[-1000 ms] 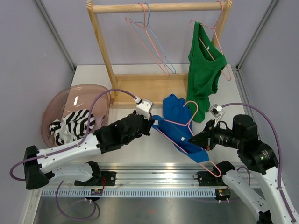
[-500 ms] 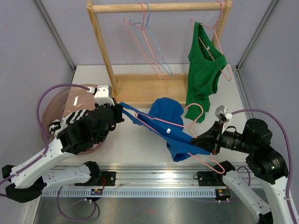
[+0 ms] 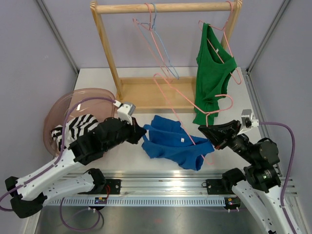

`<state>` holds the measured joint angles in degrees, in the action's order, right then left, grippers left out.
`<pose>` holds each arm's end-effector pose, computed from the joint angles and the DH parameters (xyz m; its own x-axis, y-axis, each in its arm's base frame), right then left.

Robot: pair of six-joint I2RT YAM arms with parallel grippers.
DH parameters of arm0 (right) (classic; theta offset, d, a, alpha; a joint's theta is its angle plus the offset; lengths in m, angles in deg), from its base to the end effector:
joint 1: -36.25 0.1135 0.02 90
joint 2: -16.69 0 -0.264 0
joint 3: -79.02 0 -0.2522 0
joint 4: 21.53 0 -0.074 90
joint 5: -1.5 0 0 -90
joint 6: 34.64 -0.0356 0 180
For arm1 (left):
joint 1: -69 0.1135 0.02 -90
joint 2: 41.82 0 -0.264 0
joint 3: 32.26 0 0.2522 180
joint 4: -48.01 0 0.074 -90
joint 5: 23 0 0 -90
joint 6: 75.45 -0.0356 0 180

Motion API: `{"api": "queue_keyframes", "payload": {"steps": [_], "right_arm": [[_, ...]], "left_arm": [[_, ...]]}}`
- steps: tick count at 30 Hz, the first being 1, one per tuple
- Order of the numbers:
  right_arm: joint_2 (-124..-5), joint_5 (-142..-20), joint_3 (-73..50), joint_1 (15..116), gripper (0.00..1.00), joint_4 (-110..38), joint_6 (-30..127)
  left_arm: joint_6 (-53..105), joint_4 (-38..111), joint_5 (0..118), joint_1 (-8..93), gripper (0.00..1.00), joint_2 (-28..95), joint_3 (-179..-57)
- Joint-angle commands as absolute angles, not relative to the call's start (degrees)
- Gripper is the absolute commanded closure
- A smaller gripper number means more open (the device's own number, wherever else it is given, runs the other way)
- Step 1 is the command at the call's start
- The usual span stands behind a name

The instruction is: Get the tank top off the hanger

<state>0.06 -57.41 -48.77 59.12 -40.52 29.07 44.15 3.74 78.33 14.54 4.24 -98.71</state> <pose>0.0595 0.0450 0.3656 -0.1135 0.3638 -0.9245 -0.8237 0.4858 0.2923 0.1061 -0.1365 0.3474 -0.5471 -0.0673 -0.8343 0.4867 0.7854 -0.3825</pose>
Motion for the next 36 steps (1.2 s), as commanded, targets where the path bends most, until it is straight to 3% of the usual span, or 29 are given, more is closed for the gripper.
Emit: {"api": "queue_keyframes", "payload": {"steps": [1,5,7,11,14,17,18,21,28,36], "right_arm": [[-0.3,-73.6,-53.4,59.3,1.0,-13.0,21.6],[-2.3,-86.3,-64.8,59.3,1.0,14.4,18.3],[-3.1,-90.3,-65.3,59.2,1.0,15.2,21.7],[-1.8,-92.5,-57.3,59.2,1.0,-13.6,28.7],[-3.9,-93.9,-49.2,59.2,1.0,-32.6,33.0],[-8.9,-92.5,-43.3,59.3,1.0,-41.6,35.0],[-12.2,-91.9,-41.8,59.2,1.0,-42.7,35.1],[-20.7,-90.8,-34.8,59.2,1.0,-46.9,37.5],[-42.8,-91.6,-7.1,59.3,1.0,-59.4,43.6],[-63.5,-93.1,17.8,60.1,1.0,-66.1,47.5]], "left_arm": [[43.4,16.0,59.4,12.2,1.0,7.3,-92.0],[44.1,21.6,59.6,4.8,1.0,10.6,-86.7],[45.0,21.6,63.5,3.2,1.0,11.4,-85.7],[48.4,17.1,71.1,2.1,1.0,12.2,-84.9],[50.5,11.4,77.3,1.8,0.94,12.1,-86.1],[51.7,8.0,81.0,1.5,0.67,10.6,-87.3],[51.9,7.2,81.8,1.4,0.38,9.8,-87.6],[52.5,3.1,84.7,0.9,0.01,7.1,-89.3],[51.1,-11.5,90.9,0.5,0.01,3.4,-96.9],[48.2,-11.6,91.6,0.5,0.01,0.1,-97.3]]}}
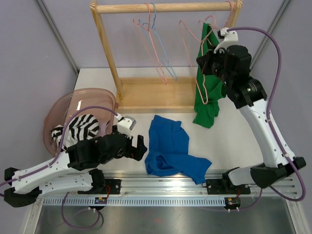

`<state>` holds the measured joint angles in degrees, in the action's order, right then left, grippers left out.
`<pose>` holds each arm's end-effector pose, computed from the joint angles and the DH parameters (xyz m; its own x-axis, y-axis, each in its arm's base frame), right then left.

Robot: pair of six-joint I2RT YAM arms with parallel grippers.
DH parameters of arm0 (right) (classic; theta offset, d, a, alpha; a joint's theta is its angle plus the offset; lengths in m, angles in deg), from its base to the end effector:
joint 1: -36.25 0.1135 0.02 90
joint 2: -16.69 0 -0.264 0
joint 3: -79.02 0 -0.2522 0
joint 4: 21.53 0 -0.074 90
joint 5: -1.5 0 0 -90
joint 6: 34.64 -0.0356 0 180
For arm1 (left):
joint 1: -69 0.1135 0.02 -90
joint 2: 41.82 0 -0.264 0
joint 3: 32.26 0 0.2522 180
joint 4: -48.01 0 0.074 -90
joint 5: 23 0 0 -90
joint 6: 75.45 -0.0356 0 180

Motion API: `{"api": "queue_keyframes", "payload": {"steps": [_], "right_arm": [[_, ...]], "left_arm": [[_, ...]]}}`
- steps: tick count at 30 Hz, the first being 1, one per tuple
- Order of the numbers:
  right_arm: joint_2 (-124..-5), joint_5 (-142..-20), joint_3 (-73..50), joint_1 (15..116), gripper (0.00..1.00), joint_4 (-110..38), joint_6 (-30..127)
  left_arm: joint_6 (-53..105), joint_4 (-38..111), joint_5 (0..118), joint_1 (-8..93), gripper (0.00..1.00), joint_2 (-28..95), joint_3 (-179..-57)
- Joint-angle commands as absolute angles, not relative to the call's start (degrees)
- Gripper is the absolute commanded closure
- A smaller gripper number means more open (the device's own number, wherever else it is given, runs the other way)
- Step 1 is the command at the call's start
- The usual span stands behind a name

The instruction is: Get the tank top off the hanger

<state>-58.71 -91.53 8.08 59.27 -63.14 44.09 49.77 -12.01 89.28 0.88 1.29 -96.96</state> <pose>0.2510 0.1046 0.4936 -0.1917 0.1306 -0.9727 -0.3108 0.9320 0.1864 0.0668 -0.1300 0.3202 -0.6206 0.1134 -0.7759 0.4775 0.8395 -0.2593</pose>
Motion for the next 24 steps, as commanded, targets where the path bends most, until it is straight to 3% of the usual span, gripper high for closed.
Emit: {"api": "queue_keyframes", "payload": {"steps": [1,13,24], "right_arm": [[-65.3,-93.4,20.3,60.3,1.0,-68.3,48.3],[-89.0,-100.2,53.6,67.5,1.0,-77.6,55.0],[-99.7,-97.3,63.9,69.0,1.0,-75.5,56.7]], "left_arm": [[48.2,-11.3,91.8,0.5,0.01,0.1,-96.9],[48.1,-6.2,90.2,0.5,0.01,1.5,-92.5],[49.3,-3.5,90.1,0.4,0.01,2.9,-91.2]]}}
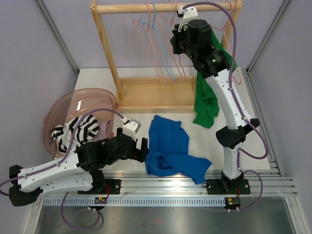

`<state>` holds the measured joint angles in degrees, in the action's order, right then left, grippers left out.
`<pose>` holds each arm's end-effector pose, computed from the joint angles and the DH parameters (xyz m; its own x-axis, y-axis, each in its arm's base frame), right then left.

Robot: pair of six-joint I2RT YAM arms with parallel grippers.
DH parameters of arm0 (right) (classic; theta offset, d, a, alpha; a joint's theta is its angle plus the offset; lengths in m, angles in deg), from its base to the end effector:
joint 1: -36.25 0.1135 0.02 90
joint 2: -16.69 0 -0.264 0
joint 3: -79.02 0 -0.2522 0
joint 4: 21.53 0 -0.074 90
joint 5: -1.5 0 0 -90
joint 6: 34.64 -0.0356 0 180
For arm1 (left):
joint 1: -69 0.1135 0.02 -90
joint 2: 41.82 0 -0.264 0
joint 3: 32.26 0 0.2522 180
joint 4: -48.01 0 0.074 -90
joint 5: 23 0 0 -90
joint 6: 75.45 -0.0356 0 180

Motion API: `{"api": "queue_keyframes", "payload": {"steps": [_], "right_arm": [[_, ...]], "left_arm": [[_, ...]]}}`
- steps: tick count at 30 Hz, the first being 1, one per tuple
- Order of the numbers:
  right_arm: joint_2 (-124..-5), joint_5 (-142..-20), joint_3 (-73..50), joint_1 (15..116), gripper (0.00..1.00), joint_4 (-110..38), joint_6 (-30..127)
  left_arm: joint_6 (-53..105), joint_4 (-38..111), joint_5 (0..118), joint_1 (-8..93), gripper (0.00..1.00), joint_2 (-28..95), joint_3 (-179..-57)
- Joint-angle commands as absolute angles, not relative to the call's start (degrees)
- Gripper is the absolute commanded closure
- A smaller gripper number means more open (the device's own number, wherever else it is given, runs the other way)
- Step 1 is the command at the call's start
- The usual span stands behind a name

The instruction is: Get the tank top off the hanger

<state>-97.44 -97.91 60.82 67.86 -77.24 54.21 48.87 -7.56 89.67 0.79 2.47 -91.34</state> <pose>0.3486 0.2077 0.5256 -0.1267 -0.0547 -0.9904 -0.3767 0.9263 -0.0030 0.0706 -0.1396 0.2924 -0.6222 0.1550 -0.7673 0.4815 0.8487 -0.2190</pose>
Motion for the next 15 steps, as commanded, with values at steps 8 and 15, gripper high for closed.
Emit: {"api": "queue_keyframes", "payload": {"steps": [8,15], "right_arm": [[-99.9,-98.1,64.9,69.2,0.89,-76.6,56.9],[-86.6,-99.7,53.0,69.2,0.51,-75.2,55.7]], "left_arm": [[50.8,-0.1,89.5,0.4,0.01,5.9,-91.1],[51.1,8.4,90.2,-2.5,0.01,17.3,-93.0]]}}
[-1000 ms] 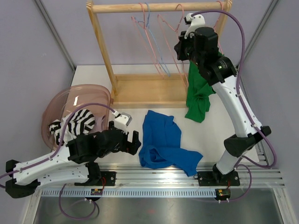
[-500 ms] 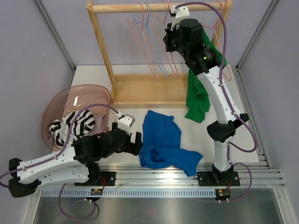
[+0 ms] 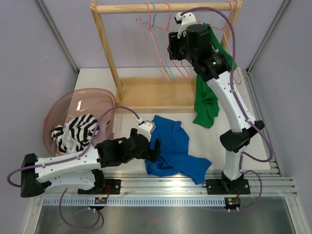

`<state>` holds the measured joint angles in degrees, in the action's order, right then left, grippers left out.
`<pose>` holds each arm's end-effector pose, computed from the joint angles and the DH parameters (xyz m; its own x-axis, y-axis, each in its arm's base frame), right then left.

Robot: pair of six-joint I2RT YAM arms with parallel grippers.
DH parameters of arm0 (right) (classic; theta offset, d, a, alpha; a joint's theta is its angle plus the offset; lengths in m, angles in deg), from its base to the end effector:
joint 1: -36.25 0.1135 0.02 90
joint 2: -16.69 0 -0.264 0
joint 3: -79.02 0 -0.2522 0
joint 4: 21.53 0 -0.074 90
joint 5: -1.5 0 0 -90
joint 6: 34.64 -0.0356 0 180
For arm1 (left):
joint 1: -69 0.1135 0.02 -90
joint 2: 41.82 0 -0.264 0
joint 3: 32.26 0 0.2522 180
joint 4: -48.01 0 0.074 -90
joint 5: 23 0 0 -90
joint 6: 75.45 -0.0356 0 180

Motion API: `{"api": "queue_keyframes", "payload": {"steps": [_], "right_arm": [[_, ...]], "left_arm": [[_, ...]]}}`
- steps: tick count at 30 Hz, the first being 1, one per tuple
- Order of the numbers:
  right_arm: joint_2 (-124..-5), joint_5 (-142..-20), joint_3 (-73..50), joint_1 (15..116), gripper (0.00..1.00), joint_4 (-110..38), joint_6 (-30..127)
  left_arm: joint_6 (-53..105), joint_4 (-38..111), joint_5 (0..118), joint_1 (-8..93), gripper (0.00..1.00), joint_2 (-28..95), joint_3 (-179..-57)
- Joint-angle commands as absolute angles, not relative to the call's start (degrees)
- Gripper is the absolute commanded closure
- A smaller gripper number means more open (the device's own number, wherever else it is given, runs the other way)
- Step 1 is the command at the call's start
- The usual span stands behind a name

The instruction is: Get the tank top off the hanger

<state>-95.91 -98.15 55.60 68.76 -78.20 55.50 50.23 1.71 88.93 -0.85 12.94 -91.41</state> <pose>0.3484 0.2150 0.5084 -0.1843 -0.1203 -0.9755 -0.3924 0.9190 -0.0392 0.0810 -0.1820 0.2769 -0.6390 0.1708 -0.7500 0.4954 0.8373 -0.2314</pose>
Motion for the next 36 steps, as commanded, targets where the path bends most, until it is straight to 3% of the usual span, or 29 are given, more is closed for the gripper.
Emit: {"api": "queue_keyframes", "payload": {"steps": [1,3,8,11,19,20,22,24,25,36], "right_arm": [[-84.7,-100.4,51.1,69.2,0.44,-74.8,55.7],[-78.8,-101.1,45.6,69.2,0.39,-74.5,55.7],[-63.2,-102.3,28.5,69.2,0.1,-75.8,52.7],[-53.3,-100.5,16.9,69.2,0.0,-75.3,50.9],[-29.9,-96.2,-7.5,69.2,0.0,-72.3,44.7],[-28.7,-95.6,-9.8,69.2,0.01,-72.5,44.4],[-26.0,-95.7,-11.2,69.2,0.01,-73.7,43.9],[-24.7,-95.6,-12.7,69.2,0.01,-74.5,43.8],[-23.4,-95.5,-13.3,69.2,0.0,-74.5,43.8],[-17.8,-94.1,-18.8,69.2,0.01,-75.8,42.7]], "left_arm": [[51.1,9.4,90.4,-2.8,0.01,20.9,-93.7],[50.9,12.6,90.5,-2.9,0.01,24.3,-94.1],[50.6,17.5,90.2,-2.9,0.01,38.4,-98.1],[50.8,18.9,88.7,-2.9,0.01,44.3,-100.4],[53.7,20.0,85.9,-2.9,0.04,59.2,-103.1],[54.1,19.2,85.9,-3.1,0.08,59.5,-103.1],[54.6,18.8,86.8,-3.4,0.44,59.0,-102.5],[55.5,17.2,88.7,-3.5,0.94,57.4,-102.0],[55.8,16.3,89.6,-3.5,1.0,55.3,-101.7],[56.7,-10.4,109.6,-1.6,1.0,32.3,-108.3]]}}
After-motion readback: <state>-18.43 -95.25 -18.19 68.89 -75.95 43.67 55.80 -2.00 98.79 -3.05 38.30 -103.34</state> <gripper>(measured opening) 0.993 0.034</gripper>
